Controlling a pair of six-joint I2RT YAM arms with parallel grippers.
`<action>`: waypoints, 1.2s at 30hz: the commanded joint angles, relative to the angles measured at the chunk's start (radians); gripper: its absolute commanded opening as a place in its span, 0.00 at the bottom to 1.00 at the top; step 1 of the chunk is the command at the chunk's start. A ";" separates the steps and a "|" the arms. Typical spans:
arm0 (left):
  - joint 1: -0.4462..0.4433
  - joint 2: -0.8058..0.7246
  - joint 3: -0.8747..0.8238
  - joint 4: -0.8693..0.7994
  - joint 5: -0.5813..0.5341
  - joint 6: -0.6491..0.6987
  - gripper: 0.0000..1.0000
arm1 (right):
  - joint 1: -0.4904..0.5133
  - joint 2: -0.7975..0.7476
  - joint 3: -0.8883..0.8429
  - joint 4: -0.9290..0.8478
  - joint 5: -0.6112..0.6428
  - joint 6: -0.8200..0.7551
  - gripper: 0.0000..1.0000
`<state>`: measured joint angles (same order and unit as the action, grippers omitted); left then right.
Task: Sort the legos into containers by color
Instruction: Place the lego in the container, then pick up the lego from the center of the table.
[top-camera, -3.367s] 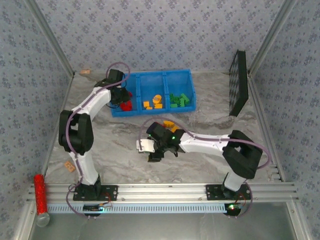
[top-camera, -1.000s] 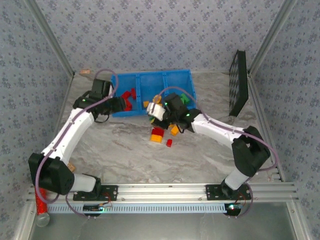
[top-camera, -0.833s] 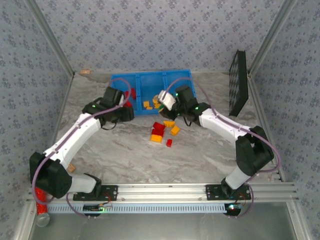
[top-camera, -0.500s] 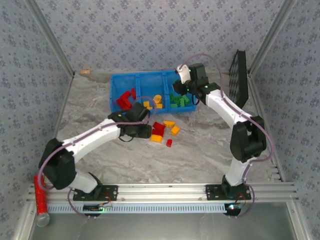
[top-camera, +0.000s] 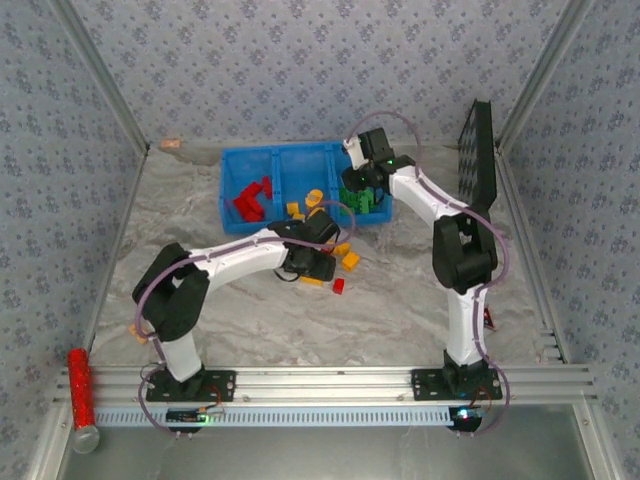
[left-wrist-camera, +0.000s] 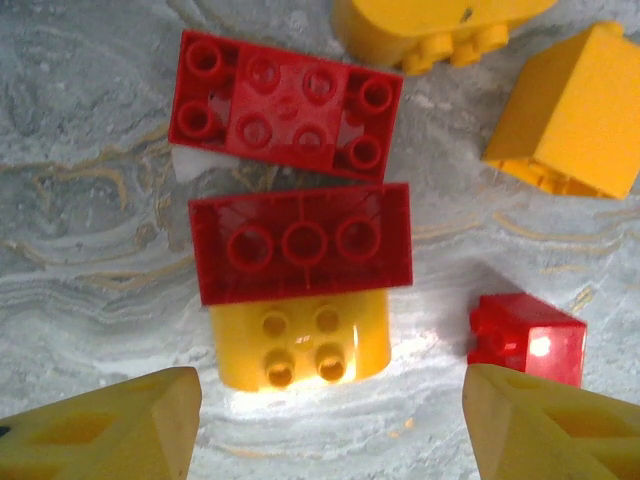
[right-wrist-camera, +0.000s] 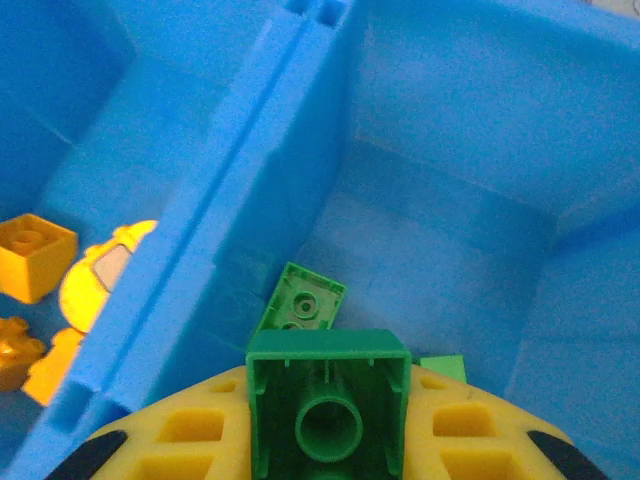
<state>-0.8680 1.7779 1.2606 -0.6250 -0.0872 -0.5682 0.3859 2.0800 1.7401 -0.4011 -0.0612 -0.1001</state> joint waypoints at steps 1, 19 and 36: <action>-0.010 0.037 0.034 -0.019 -0.003 0.013 0.70 | 0.001 0.028 0.030 -0.043 0.050 0.003 0.14; -0.010 0.139 0.093 -0.093 -0.044 -0.012 0.73 | -0.001 0.027 -0.006 -0.070 0.020 0.010 0.43; -0.003 0.181 0.043 -0.030 -0.020 -0.038 0.69 | -0.005 -0.172 -0.158 -0.033 0.041 0.023 0.53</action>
<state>-0.8726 1.9388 1.3228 -0.6727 -0.1169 -0.5892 0.3855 1.9800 1.6123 -0.4377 -0.0341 -0.0925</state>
